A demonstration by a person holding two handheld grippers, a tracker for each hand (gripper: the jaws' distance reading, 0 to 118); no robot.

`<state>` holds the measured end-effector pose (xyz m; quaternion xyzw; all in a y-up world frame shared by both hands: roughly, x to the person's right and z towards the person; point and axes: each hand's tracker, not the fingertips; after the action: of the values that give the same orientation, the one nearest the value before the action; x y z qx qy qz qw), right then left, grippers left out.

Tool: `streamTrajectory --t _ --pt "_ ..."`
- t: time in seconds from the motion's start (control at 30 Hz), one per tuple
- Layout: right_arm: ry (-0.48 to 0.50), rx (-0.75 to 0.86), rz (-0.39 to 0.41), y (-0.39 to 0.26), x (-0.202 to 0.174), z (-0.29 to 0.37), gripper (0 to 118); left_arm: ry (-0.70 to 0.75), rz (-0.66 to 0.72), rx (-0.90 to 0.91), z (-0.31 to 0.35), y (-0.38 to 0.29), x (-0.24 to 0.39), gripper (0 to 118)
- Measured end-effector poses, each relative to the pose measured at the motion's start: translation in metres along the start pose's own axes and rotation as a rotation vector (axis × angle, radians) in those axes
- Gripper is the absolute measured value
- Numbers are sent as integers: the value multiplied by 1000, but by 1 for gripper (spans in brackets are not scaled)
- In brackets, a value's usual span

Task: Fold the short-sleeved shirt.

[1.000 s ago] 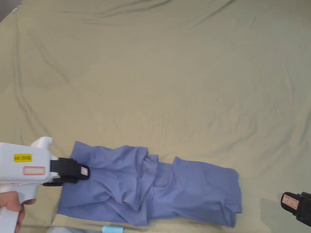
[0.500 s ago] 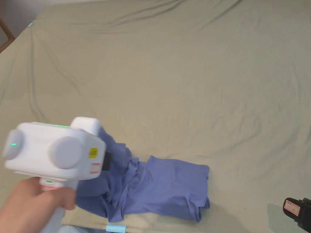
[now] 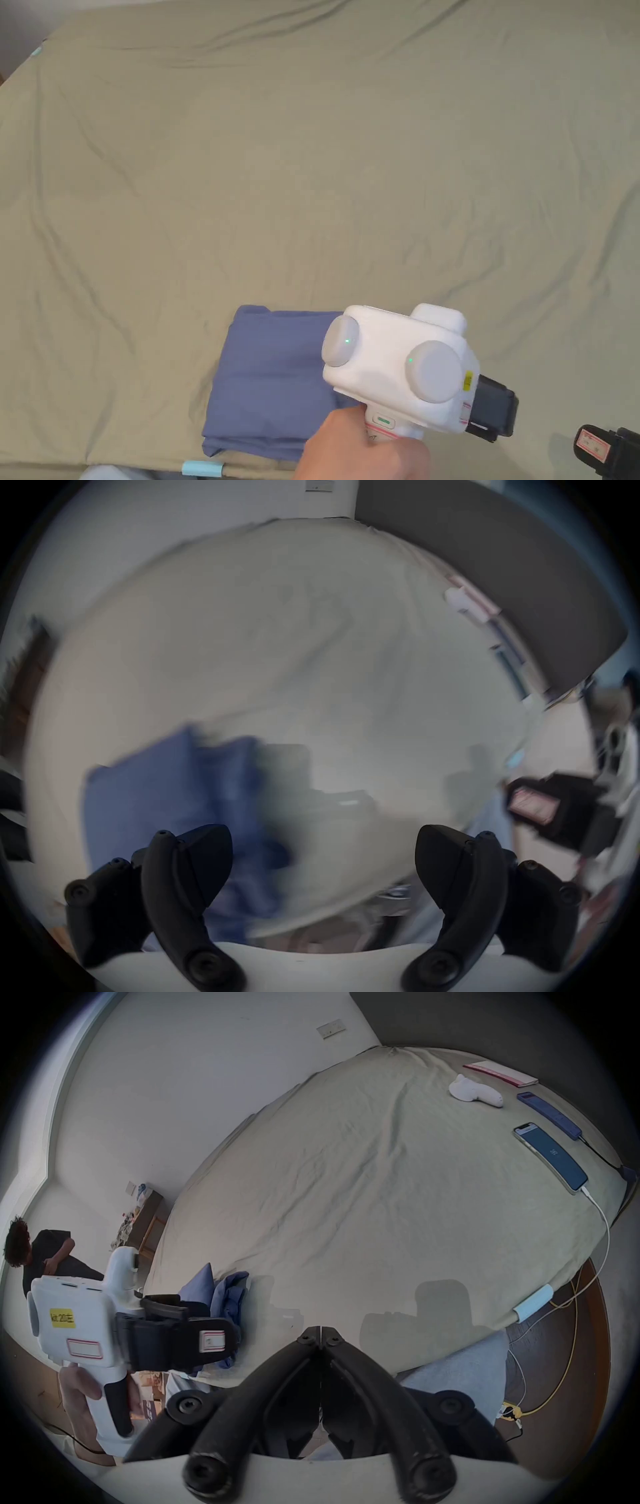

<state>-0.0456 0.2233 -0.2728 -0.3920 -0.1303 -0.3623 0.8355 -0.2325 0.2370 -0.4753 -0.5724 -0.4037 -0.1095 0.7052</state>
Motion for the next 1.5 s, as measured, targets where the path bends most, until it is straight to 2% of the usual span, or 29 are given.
streamTrajectory --t 0.03,0.07,0.1,0.17,0.23,0.33,0.37,0.4,0.47,0.53,0.57,0.63,0.7,0.77,0.87,0.93,1.0,1.03,1.13,1.23,1.33,1.4,1.43,1.5 --pt "-1 3 -2 1 -2 1 0 -11 13 -5 7 -2 -6 104" --pt "-4 6 -6 3 -2 -1 0 -7 41 -4 19 -5 -16 93" --pt "-8 7 -9 4 -1 -3 0 -11 86 20 34 -9 -30 73" --pt "1 7 -11 7 -1 -7 0 49 130 71 69 -7 -74 0" --pt "18 2 -12 7 -1 -11 0 289 156 176 109 -25 -99 0" --pt "34 -17 -9 6 -1 -20 0 795 80 109 114 -39 -115 0" --pt "43 -22 -12 5 0 -22 0 895 67 87 105 -40 -120 0" --pt "53 -32 -17 4 0 -24 0 961 41 43 78 -23 -134 0" --pt "59 -34 -27 1 -3 -23 0 898 40 -2 37 -16 -134 0" --pt "59 -39 -35 -2 -2 -20 0 988 -145 -196 -21 -24 -96 0" --pt "52 -39 -37 -3 -1 -18 0 1011 -239 -213 -42 -30 -73 0" --pt "51 -26 -38 -5 2 -9 0 977 -383 -103 -69 -38 -13 0" --pt "34 -20 -45 -4 7 -5 0 871 -468 -76 -84 -35 30 0" --pt "3 -11 -39 -2 9 0 0 752 -415 42 -84 -22 50 0" --pt "-17 1 -21 1 3 8 0 433 -203 94 -50 1 29 0" --pt "11 -9 31 2 -9 6 0 212 18 70 -12 3 -13 0" --pt "47 -31 80 4 -32 -9 0 -21 219 141 25 -1 -70 0" --pt "78 -53 99 5 -43 -18 0 -29 255 163 38 -5 -91 0" --pt "258 -171 143 12 -92 -64 0 28 331 259 88 -36 -169 0" --pt "513 -317 72 19 -128 -129 0 73 422 290 114 -63 -225 0" --pt "679 -467 -9 8 -148 -189 0 52 474 269 121 -78 -270 0" --pt "720 -519 -34 -5 -146 -218 0 36 481 247 115 -82 -293 0" --pt "743 -555 -68 -11 -141 -230 0 -11 477 222 111 -82 -301 0" --pt "726 -589 -178 -21 -122 -252 0 -68 496 202 104 -83 -314 0"
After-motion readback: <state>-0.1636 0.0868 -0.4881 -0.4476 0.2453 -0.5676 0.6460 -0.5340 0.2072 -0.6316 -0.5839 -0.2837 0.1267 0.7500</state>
